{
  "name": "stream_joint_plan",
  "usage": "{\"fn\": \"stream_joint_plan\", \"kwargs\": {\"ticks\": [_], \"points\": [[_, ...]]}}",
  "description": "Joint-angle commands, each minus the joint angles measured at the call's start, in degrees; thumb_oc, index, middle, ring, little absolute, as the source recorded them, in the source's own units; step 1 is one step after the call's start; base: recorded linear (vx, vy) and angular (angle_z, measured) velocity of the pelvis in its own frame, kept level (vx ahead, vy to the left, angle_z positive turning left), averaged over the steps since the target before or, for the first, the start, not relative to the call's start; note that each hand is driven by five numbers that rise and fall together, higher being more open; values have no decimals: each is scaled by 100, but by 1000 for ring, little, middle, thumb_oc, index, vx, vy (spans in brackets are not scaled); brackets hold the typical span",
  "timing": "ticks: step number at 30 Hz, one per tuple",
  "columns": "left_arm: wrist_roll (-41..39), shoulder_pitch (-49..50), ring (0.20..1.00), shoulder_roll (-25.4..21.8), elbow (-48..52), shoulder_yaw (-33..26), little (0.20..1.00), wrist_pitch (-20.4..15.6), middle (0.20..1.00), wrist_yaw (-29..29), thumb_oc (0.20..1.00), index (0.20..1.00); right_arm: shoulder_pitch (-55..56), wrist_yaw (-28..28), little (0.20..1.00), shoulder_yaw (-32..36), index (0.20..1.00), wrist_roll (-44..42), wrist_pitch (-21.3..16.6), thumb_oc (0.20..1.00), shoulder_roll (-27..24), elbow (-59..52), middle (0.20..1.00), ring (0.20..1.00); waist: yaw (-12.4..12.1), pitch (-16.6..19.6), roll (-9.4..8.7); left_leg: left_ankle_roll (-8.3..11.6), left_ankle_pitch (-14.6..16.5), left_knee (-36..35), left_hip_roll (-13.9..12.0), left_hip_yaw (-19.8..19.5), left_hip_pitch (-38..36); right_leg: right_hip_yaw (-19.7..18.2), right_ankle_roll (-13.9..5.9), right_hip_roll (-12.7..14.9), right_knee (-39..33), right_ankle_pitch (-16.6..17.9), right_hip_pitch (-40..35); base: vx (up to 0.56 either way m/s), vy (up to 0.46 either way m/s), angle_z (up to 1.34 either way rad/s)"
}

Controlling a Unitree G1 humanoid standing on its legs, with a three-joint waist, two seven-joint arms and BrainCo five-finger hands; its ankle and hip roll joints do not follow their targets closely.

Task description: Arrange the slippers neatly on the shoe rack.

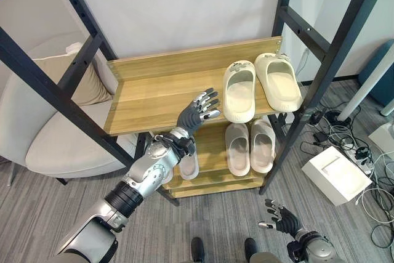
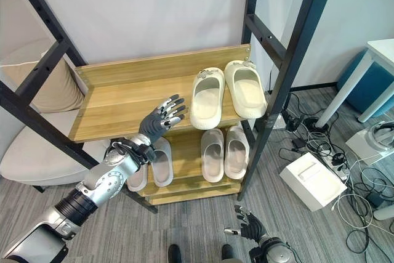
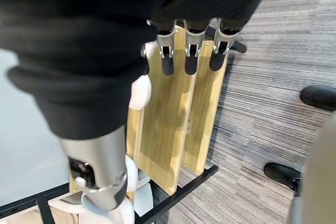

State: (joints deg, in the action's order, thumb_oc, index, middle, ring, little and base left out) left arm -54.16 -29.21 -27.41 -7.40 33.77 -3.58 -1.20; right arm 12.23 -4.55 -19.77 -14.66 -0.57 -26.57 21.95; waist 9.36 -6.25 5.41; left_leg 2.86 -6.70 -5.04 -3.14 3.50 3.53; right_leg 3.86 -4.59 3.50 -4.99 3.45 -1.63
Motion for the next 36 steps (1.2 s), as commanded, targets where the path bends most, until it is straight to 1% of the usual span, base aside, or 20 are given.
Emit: {"fn": "stream_joint_plan", "kwargs": {"ticks": [1, 2, 3, 5, 8, 10, 12, 15, 16, 17, 18, 19, 24, 25, 28, 29, 31, 35, 36], "points": [[-201, -828, 1000, 294, -427, 16, 1000, -131, 1000, 4, 1000, 1000, -54, -98, 1000, -134, 1000, -5, -78, 1000, -167, -461, 1000, 1000, 30, 70, -201, 380, 315, 4, -299, 87, -478, 129, -419, 229, -1, -220, -47, 16, 0, -10], [-200, -830, 1000, 297, -429, 17, 1000, -132, 1000, 4, 1000, 1000, -54, -98, 1000, -132, 1000, -5, -78, 1000, -168, -461, 1000, 1000, 29, 68, -200, 380, 315, 4, -299, 87, -479, 129, -419, 229, -1, -220, -48, 16, 1, -7], [-195, -952, 1000, 504, -569, 44, 1000, -122, 1000, -25, 1000, 1000, -77, -100, 1000, -165, 1000, -9, -62, 1000, -180, -462, 1000, 1000, 50, 63, -199, 378, 315, 4, -297, 89, -475, 121, -418, 231, -1, -225, -44, 6, 3, -5], [-151, -1003, 1000, 603, -657, 35, 1000, -129, 1000, -54, 1000, 1000, -91, -97, 1000, -172, 1000, -12, -56, 1000, -189, -467, 1000, 1000, 60, 58, -198, 379, 313, 4, -296, 97, -476, 115, -419, 229, -1, -223, -39, 0, 0, 0], [-12, -1148, 1000, 946, -995, -30, 1000, -139, 1000, -171, 1000, 1000, -123, -95, 1000, -174, 1000, -16, -37, 1000, -231, -489, 1000, 1000, 108, 29, -200, 378, 315, 4, -296, 121, -471, 83, -417, 232, -1, -218, -8, 0, 0, 0], [5, -1184, 1000, 986, -1046, -52, 1000, -137, 1000, -177, 1000, 1000, -126, -102, 1000, -174, 1000, -23, -37, 1000, -241, -490, 1000, 1000, 115, 21, -199, 379, 312, 4, -297, 127, -466, 75, -418, 231, -1, -214, 2, 0, 0, 0], [133, -1330, 1000, 1121, -1245, -99, 1000, -162, 1000, -234, 1000, 1000, -128, -109, 1000, -164, 1000, -28, -31, 1000, -261, -471, 1000, 1000, 151, -7, -197, 381, 299, 4, -304, 143, -433, 57, -422, 236, -1, -201, 47, 0, 0, 0], [496, -1592, 1000, 1229, -1684, -196, 1000, -210, 1000, -315, 1000, 1000, -141, -154, 1000, -174, 1000, -25, -49, 1000, -278, -446, 1000, 1000, 209, -31, -186, 403, 284, 4, -304, 160, -377, 51, -425, 236, -1, -186, 109, 0, 0, 0], [497, -1595, 1000, 1232, -1688, -196, 1000, -211, 1000, -314, 1000, 1000, -142, -155, 1000, -173, 1000, -25, -49, 1000, -279, -445, 1000, 1000, 210, -31, -185, 403, 284, 4, -304, 160, -375, 52, -425, 236, -1, -185, 111, -15, 2, -6], [729, -1827, 1000, 1366, -2084, -358, 1000, -327, 1000, -496, 1000, 1000, -174, -165, 1000, -181, 1000, -31, -79, 1000, -268, -408, 1000, 1000, 245, -45, -190, 418, 267, 4, -303, 163, -327, 62, -426, 239, -1, -170, 152, -15, -4, -3], [1113, -2024, 1000, 1379, -2276, -448, 1000, -385, 1000, -656, 1000, 1000, -197, -169, 1000, -195, 1000, -27, -102, 1000, -251, -364, 1000, 1000, 259, -53, -196, 425, 259, 4, -305, 175, -301, 58, -429, 241, -1, -162, 176, 0, 0, 0], [1114, -2027, 1000, 1381, -2278, -449, 1000, -386, 1000, -656, 1000, 1000, -199, -169, 1000, -195, 1000, -27, -103, 1000, -251, -362, 1000, 1000, 259, -54, -195, 425, 259, 4, -305, 175, -301, 58, -429, 241, -1, -162, 176, 0, 0, 0], [1825, -2440, 1000, 1315, -2775, -605, 1000, -455, 1000, -911, 1000, 1000, -277, -169, 1000, -202, 1000, -38, -161, 1000, -196, -247, 1000, 1000, 299, -69, -200, 438, 264, 4, -309, 190, -290, 64, -430, 240, -1, -148, 194, 0, 0, 0], [2090, -2571, 1000, 1285, -3003, -602, 1000, -431, 1000, -945, 1000, 1000, -314, -162, 1000, -222, 1000, -42, -178, 1000, -179, -200, 1000, 1000, 310, -66, -206, 439, 270, 4, -312, 200, -292, 56, -431, 241, -1, -147, 198, 0, 0, 0], [2322, -2708, 1000, 1244, -3185, -570, 1000, -412, 1000, -972, 1000, 1000, -346, -176, 1000, -232, 1000, -77, -200, 1000, -177, -182, 1000, 1000, 330, -83, -210, 442, 269, 4, -315, 210, -293, 50, -436, 238, -1, -146, 200, 0, 0, 0], [2615, -2799, 1000, 1177, -3374, -527, 1000, -378, 1000, -988, 1000, 1000, -368, -171, 1000, -237, 1000, -89, -217, 1000, -169, -156, 1000, 1000, 340, -91, -211, 438, 274, 4, -313, 223, -294, 45, -442, 238, -1, -143, 204, 1, 2, -4], [2668, -2810, 1000, 1155, -3435, -532, 1000, -373, 1000, -975, 1000, 1000, -367, -174, 1000, -224, 1000, -96, -221, 1000, -164, -148, 1000, 1000, 344, -93, -215, 438, 276, 4, -314, 227, -294, 44, -446, 239, -1, -140, 202, 5, 0, -4], [3110, -2878, 1000, 1081, -3672, -519, 1000, -344, 1000, -1060, 1000, 1000, -374, -193, 1000, -238, 1000, -96, -258, 1000, -141, -107, 1000, 1000, 341, -102, -224, 436, 277, 4, -318, 229, -302, 35, -449, 239, -1, -139, 199, 0, 0, 0], [3111, -2879, 1000, 1081, -3674, -519, 1000, -345, 1000, -1060, 1000, 1000, -375, -193, 1000, -238, 1000, -96, -259, 1000, -140, -106, 1000, 1000, 342, -102, -224, 436, 276, 4, -318, 228, -302, 36, -449, 239, -1, -139, 199, 0, 0, 0]]}}
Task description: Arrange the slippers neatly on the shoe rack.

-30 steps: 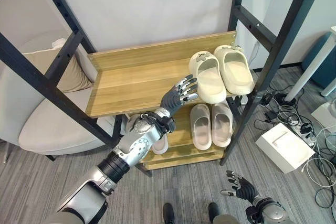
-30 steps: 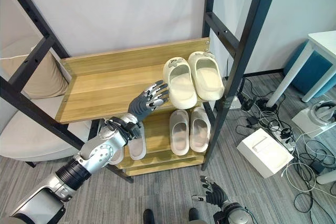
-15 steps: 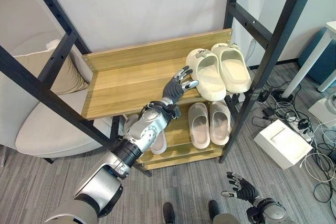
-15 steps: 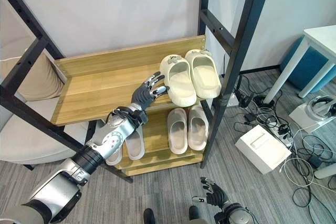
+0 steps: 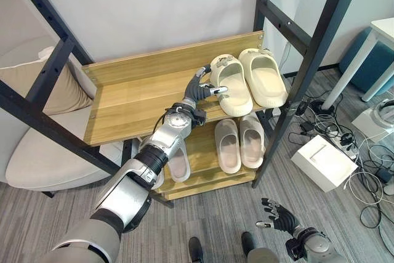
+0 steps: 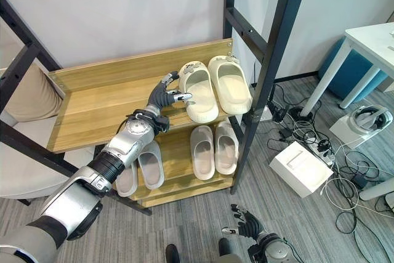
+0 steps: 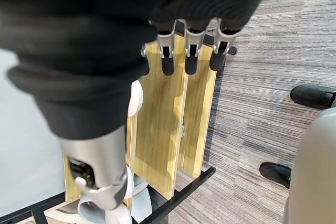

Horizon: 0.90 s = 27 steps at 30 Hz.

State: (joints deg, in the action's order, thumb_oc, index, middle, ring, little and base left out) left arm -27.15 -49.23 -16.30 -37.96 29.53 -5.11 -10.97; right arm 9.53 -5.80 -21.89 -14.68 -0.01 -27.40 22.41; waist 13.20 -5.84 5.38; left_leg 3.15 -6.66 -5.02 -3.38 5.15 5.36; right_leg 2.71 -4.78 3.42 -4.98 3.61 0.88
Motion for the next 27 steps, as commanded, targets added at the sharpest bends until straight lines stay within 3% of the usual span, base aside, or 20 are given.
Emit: {"fn": "stream_joint_plan", "kwargs": {"ticks": [1, 4, 6, 7, 8, 9, 10, 13, 17, 21, 22, 25, 26, 27], "points": [[547, -892, 1000, -56, -638, -128, 1000, -200, 1000, -164, 1000, 1000, -110, -59, 1000, -20, 1000, -92, -336, 1000, -45, -144, 1000, 1000, -48, -151, -228, 407, 274, 2, -290, 60, -480, 156, -432, 250, -2, -153, -46, 0, 0, 0], [1005, -854, 1000, -118, -459, -278, 1000, -276, 1000, -513, 1000, 1000, -130, -31, 1000, -28, 1000, -100, -398, 1000, -2, -132, 1000, 1000, -78, -165, -248, 407, 270, 2, -291, 45, -477, 169, -430, 250, -2, -159, -49, 0, 0, 0], [1512, -796, 1000, -144, -176, -541, 1000, -378, 1000, -1130, 1000, 1000, -156, 36, 1000, -61, 1000, -140, -472, 1000, 46, -125, 1000, 1000, -114, -171, -280, 411, 270, 2, -289, 28, -474, 184, -424, 248, -2, -168, -54, 0, 0, 0], [1524, -784, 1000, -143, -160, -546, 1000, -369, 1000, -1140, 1000, 1000, -157, 37, 1000, -66, 1000, -141, -474, 1000, 43, -121, 1000, 1000, -108, -172, -278, 411, 271, 2, -289, 26, -477, 186, -424, 248, -2, -170, -59, 0, 0, 0], [2008, -619, 1000, -18, 189, -745, 1000, -435, 1000, -1652, 1000, 1000, -248, 117, 1000, -143, 1000, -157, -582, 1000, 73, -114, 1000, 1000, -122, -191, -320, 421, 272, 2, -292, 23, -470, 196, -423, 244, -2, -180, -61, 0, 0, 0], [2018, -603, 1000, -18, 208, -750, 1000, -424, 1000, -1658, 1000, 1000, -247, 118, 1000, -149, 1000, -158, -585, 1000, 70, -111, 1000, 1000, -118, -188, -318, 421, 273, 2, -292, 23, -472, 196, -423, 243, -2, -180, -64, 0, 0, 0], [2259, -421, 1000, 45, 644, -1013, 1000, -464, 1000, -2058, 1000, 1000, -319, 236, 1000, -166, 1000, -187, -658, 1000, 81, -134, 1000, 1000, -139, -194, -353, 431, 276, 2, -300, 27, -473, 194, -417, 235, -2, -186, -69, 0, 0, 0], [2170, 41, 1000, -118, 2220, -1571, 1000, -920, 1000, -2122, 1000, 1000, -433, 342, 1000, -86, 1000, -142, -680, 1000, 151, -19, 1000, 1000, -233, -138, -372, 435, 307, 2, -298, 18, -508, 211, -417, 237, -2, -197, -111, 0, 0, 0], [1511, 605, 1000, -264, 3727, -1809, 1000, -1543, 1000, -1427, 1000, 1000, -440, 293, 1000, -5, 1000, -114, -642, 1000, 238, 35, 1000, 1000, -357, -59, -395, 436, 332, 2, -299, -13, -523, 264, -414, 249, -2, -206, -155, 11, 13, 4], [-51, 1529, 1000, -256, 5138, -1597, 1000, -1716, 1000, 89, 1000, 1000, -352, 256, 1000, 141, 1000, -59, -562, 1000, 420, 27, 1000, 1000, -534, 42, -438, 415, 348, 2, -285, -102, -546, 356, -405, 267, -2, -207, -230, 4, 5, 10], [-851, 1923, 1000, -340, 5536, -1233, 1000, -1496, 1000, 1006, 1000, 1000, -321, 222, 1000, 218, 1000, -50, -544, 1000, 479, -9, 1000, 1000, -618, 73, -459, 406, 355, 2, -273, -147, -553, 393, -404, 273, -2, -205, -260, -10, -6, 14], [-1260, 2297, 1000, -510, 5736, -876, 1000, -1247, 1000, 1563, 1000, 1000, -245, 171, 1000, 264, 1000, 0, -556, 1000, 516, -47, 1000, 1000, -677, 96, -470, 389, 361, 2, -265, -177, -565, 428, -398, 279, -2, -214, -290, -4, 6, 11], [-1415, 2386, 1000, -924, 5880, -469, 1000, -946, 1000, 2149, 1000, 1000, -228, 120, 1000, 310, 1000, 43, -574, 1000, 453, -46, 1000, 1000, -708, 99, -458, 373, 370, 2, -256, -192, -592, 437, -403, 276, -2, -215, -313, -5, 25, 19], [-1435, 2401, 1000, -1193, 6075, -406, 1000, -887, 1000, 2298, 1000, 1000, -215, 90, 1000, 317, 1000, 81, -584, 1000, 429, 10, 1000, 1000, -727, 114, -452, 365, 373, 2, -249, -200, -593, 447, -404, 277, -2, -216, -317, -6, 26, 13]]}}
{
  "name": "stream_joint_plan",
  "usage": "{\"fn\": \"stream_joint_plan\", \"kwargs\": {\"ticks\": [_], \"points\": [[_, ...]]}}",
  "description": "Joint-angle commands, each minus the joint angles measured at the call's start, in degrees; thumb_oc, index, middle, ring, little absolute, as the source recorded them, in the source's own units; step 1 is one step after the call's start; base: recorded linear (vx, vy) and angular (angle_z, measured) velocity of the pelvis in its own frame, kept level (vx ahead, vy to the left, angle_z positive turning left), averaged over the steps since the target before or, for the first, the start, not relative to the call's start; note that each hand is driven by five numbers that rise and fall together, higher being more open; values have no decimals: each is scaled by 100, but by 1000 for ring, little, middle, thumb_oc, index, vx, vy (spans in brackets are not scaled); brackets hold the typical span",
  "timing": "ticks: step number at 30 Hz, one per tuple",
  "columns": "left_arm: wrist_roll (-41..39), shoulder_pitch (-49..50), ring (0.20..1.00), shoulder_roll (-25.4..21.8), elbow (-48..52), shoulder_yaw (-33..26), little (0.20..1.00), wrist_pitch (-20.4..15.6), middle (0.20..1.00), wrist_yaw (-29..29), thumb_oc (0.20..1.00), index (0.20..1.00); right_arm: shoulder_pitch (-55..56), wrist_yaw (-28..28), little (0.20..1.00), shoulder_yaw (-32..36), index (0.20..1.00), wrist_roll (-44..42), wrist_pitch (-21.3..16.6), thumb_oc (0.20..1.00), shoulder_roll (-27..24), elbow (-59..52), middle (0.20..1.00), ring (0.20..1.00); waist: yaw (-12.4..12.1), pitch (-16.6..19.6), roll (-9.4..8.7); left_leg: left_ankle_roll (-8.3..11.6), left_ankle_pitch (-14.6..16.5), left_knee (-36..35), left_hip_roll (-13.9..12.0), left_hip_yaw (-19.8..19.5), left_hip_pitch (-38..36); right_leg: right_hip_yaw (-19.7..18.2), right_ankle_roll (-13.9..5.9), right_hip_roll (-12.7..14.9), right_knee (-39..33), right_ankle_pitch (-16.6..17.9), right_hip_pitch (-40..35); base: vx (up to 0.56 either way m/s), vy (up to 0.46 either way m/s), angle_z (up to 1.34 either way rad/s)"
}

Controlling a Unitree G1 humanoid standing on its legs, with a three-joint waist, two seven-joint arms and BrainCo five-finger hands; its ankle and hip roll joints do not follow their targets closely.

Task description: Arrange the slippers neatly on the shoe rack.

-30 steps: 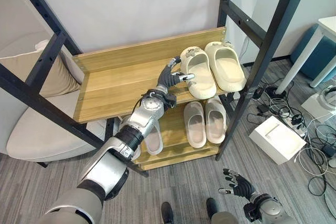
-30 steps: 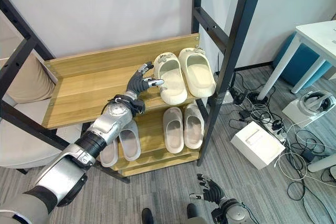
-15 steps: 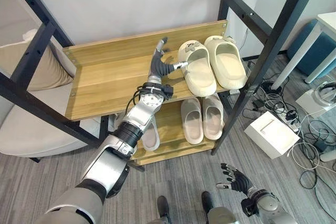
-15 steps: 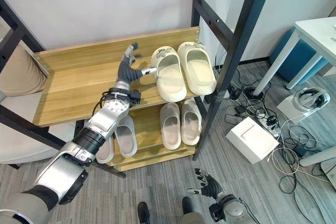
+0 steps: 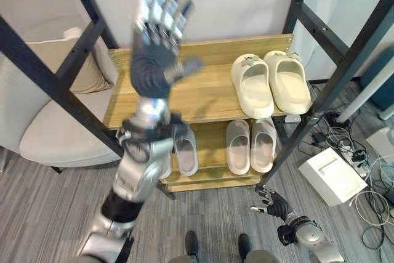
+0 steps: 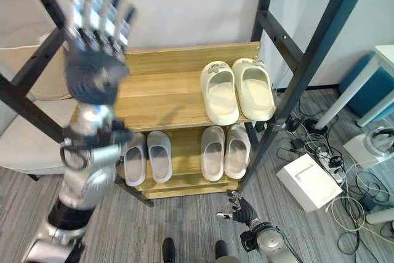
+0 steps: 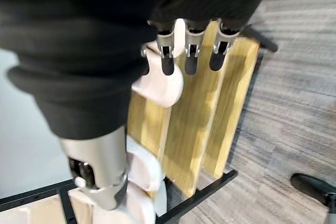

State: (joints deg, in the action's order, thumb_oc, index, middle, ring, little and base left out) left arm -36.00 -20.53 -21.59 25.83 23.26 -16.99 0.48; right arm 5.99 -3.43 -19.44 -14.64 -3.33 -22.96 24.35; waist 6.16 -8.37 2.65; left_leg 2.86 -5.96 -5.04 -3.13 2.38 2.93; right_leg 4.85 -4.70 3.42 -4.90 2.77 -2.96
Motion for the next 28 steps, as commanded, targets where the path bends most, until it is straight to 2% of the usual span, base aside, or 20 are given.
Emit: {"fn": "stream_joint_plan", "kwargs": {"ticks": [1, 5, 7, 8, 9, 10, 12, 14, 15, 16, 19, 28], "points": [[-727, -319, 1000, -978, -268, 492, 1000, 436, 1000, 1438, 1000, 1000, 167, -213, 1000, 47, 1000, 156, -277, 1000, -39, -113, 1000, 1000, -49, 369, -176, 384, 299, 4, -268, 66, -359, 239, -416, 273, -10, -136, 54, -2, 18, 4], [-867, 327, 1000, -1556, -775, 1178, 1000, 761, 1000, 2003, 1000, 1000, 200, -345, 1000, -68, 1000, 187, -353, 1000, -176, -68, 1000, 1000, -96, 375, -158, 362, 304, 4, -267, 62, -401, 252, -439, 284, -10, -132, 22, -1, 5, -1], [-364, 585, 1000, -2062, -1121, 1471, 1000, 793, 1000, 2170, 1000, 1000, 206, -424, 1000, -116, 1000, 64, -388, 1000, -276, -63, 1000, 1000, -99, 384, -140, 343, 318, 4, -255, 61, -441, 245, -453, 298, -10, -134, -8, 2, 22, 0], [142, 962, 1000, -2000, -1757, 1580, 1000, 796, 1000, 2108, 1000, 1000, 202, -461, 1000, -166, 1000, -31, -388, 1000, -304, -100, 1000, 1000, -95, 402, -148, 328, 328, 4, -252, 75, -463, 226, -461, 311, -6, -129, -17, 6, 36, 1], [167, 967, 1000, -1969, -1798, 1589, 1000, 767, 1000, 2112, 1000, 1000, 211, -461, 1000, -173, 1000, -35, -386, 1000, -316, -104, 1000, 1000, -91, 410, -141, 327, 331, 4, -251, 77, -468, 224, -462, 312, -6, -132, -21, 11, 34, 1], [608, 1375, 1000, -1683, -2668, 1437, 1000, 725, 1000, 1854, 1000, 1000, 234, -477, 1000, -170, 1000, -123, -366, 1000, -289, -126, 1000, 1000, -102, 427, -159, 318, 334, 4, -246, 93, -489, 220, -460, 314, -4, -134, -34, 0, 0, 0], [786, 1554, 1000, -1477, -3092, 1340, 1000, 702, 1000, 1742, 1000, 1000, 252, -475, 1000, -159, 1000, -150, -356, 1000, -288, -142, 1000, 1000, -103, 436, -165, 314, 336, 4, -243, 92, -496, 216, -459, 316, -3, -135, -35, 0, 0, 0], [1300, 1826, 1000, -937, -4206, 1016, 1000, 661, 1000, 1311, 1000, 1000, 269, -417, 1000, -120, 1000, -223, -331, 1000, -273, -142, 1000, 1000, -116, 450, -167, 311, 326, 4, -240, 82, -492, 219, -450, 326, 0, -130, -36, 0, 0, 0], [1599, 2007, 1000, -469, -5131, 622, 1000, 723, 1000, 910, 1000, 1000, 300, -366, 1000, -47, 1000, -261, -313, 1000, -221, -96, 1000, 1000, -149, 454, -188, 308, 306, 4, -241, 74, -480, 234, -444, 334, 0, -122, -36, -11, 7, 3], [1612, 1994, 1000, -439, -5166, 624, 1000, 701, 1000, 903, 1000, 1000, 295, -365, 1000, -49, 1000, -263, -314, 1000, -233, -93, 1000, 1000, -140, 450, -176, 308, 308, 4, -241, 70, -481, 238, -444, 334, 1, -124, -39, 0, 0, 0], [1685, 2075, 1000, 256, -6335, -135, 1000, 752, 1000, 352, 1000, 1000, 297, -195, 1000, 124, 1000, -240, -264, 1000, -141, 109, 1000, 1000, -198, 465, -207, 299, 282, 4, -240, 36, -463, 273, -428, 340, 4, -119, -42, -12, -10, 8], [1406, 1884, 1000, 787, -7367, -627, 1000, 852, 1000, -12, 1000, 1000, 202, -22, 1000, 249, 1000, -242, -193, 1000, -51, 248, 1000, 1000, -203, 507, -217, 299, 274, 4, -245, 75, -503, 274, -397, 329, -1, -127, -86, -3, -2, 1]]}}
